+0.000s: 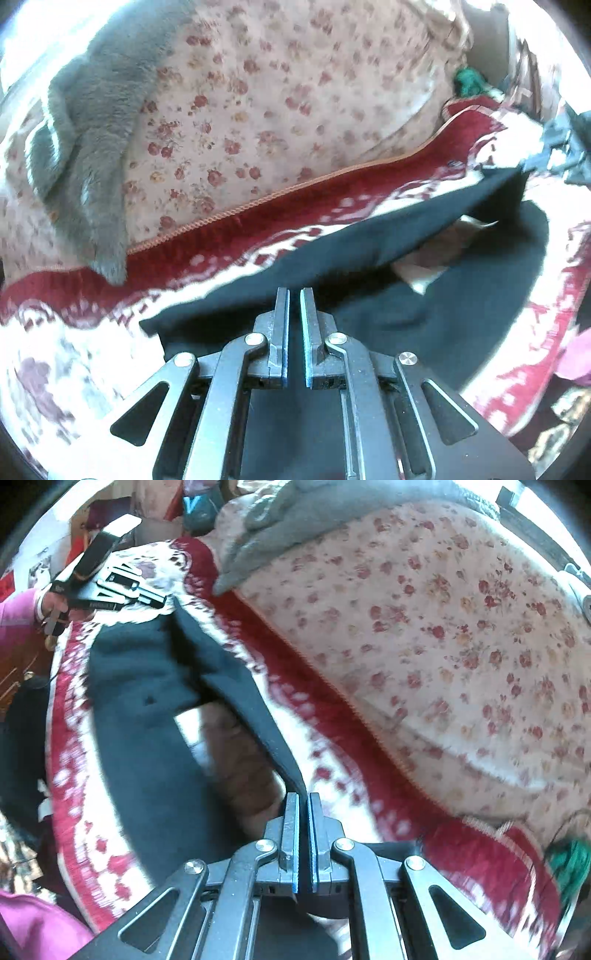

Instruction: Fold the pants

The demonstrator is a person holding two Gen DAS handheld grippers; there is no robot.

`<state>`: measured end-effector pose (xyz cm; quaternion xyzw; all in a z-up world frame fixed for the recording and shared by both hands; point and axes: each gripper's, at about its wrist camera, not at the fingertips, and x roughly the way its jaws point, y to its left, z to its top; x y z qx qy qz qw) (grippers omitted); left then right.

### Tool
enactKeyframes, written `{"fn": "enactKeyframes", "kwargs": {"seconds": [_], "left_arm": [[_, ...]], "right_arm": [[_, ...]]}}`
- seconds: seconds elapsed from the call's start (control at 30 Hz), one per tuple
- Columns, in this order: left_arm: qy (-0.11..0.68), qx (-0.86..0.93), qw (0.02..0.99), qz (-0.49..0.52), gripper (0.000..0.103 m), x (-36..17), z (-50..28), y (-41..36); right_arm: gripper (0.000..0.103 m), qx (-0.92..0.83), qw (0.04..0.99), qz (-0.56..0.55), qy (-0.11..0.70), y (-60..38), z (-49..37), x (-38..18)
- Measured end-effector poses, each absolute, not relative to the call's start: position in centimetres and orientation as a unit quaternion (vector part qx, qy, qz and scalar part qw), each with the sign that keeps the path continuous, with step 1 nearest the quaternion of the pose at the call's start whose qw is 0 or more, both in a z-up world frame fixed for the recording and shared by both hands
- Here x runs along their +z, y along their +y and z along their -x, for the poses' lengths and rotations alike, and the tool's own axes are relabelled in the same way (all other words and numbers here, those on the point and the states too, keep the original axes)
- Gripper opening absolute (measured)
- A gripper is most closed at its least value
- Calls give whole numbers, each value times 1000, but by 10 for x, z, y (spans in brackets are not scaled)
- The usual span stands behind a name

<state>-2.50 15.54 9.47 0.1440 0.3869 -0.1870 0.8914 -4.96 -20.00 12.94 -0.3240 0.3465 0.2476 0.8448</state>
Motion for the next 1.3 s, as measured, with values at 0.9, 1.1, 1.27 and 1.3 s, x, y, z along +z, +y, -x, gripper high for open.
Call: {"fn": "enactKeyframes", "kwargs": {"seconds": [0.9, 1.1, 1.27, 1.3], "left_arm": [[440, -40, 825, 353, 64, 25, -3, 223], [443, 0, 816, 372, 64, 9, -9, 230], [428, 20, 821, 377, 64, 11, -6, 232], [435, 25, 821, 368, 64, 10, -9, 230]], "right_arm": [[30, 253, 879, -172, 367, -282, 121, 58], [48, 136, 904, -202, 352, -322, 121, 65], [48, 76, 914, -197, 348, -329, 97, 81], [48, 77, 915, -186, 350, -324, 90, 83]]}}
